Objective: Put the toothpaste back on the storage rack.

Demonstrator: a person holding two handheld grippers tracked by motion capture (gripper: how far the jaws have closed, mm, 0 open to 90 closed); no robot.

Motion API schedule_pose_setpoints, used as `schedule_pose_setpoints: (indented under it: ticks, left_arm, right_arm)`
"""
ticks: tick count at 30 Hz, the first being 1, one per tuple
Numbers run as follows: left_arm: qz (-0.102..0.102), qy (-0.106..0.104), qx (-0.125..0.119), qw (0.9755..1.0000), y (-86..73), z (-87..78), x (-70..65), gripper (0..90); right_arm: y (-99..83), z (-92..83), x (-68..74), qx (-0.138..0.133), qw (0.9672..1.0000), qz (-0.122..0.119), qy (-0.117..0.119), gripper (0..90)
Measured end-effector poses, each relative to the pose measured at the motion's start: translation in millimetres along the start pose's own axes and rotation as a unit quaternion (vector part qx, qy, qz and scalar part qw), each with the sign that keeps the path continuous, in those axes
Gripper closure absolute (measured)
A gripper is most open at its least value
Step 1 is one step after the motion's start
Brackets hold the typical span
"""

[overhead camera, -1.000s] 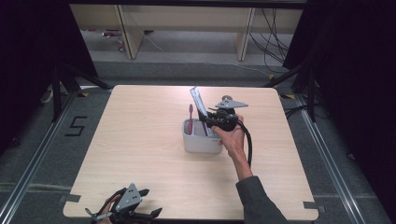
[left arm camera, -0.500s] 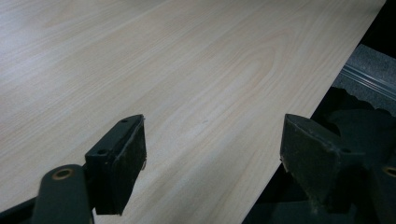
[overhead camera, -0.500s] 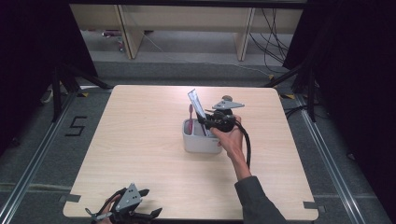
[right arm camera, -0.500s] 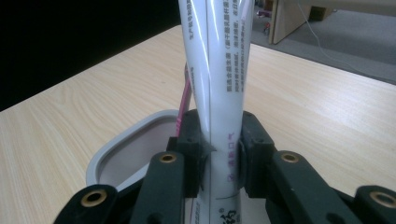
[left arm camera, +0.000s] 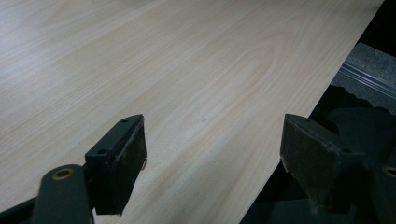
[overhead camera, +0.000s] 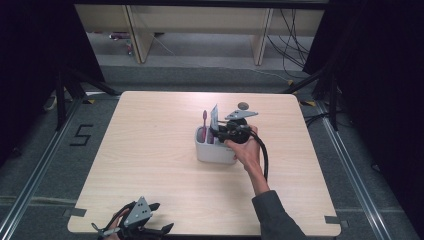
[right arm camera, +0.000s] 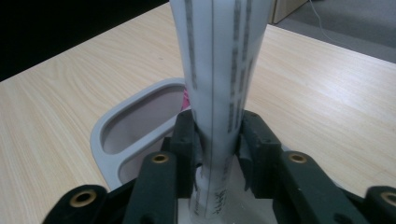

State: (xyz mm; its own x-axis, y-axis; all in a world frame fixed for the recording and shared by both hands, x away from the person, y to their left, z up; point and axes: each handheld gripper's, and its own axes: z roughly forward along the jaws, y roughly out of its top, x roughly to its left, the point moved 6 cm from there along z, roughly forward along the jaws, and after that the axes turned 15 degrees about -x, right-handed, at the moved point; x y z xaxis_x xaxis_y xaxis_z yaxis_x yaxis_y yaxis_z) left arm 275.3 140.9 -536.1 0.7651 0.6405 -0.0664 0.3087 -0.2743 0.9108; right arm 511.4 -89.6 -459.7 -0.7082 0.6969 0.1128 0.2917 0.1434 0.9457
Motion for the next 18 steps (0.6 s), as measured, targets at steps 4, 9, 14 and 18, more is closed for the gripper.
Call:
schedule_pose_setpoints:
  ticks: [4,9,14,18]
  left_arm:
    - [-0.007,0.002,-0.006,1.0000,0.5,0.7,-0.9,22.3]
    - [0.003,0.001,0.001,1.0000,0.2,-0.1,0.2,22.2]
    - [-0.009,0.001,-0.010,0.9999,0.3,2.1,-1.9,22.2]
    - [-0.003,-0.001,-0.009,1.0000,0.1,1.5,-0.7,22.2]
  right_arm:
    - [4.4,-5.2,0.8,-0.019,0.9997,0.018,-0.003,60.3]
    - [17.8,-18.3,-0.1,-0.035,0.9991,0.023,-0.009,44.8]
    - [18.0,-28.7,1.5,-0.032,0.9994,0.014,0.003,39.4]
    - [17.6,-33.8,3.9,-0.024,0.9995,0.021,0.007,37.6]
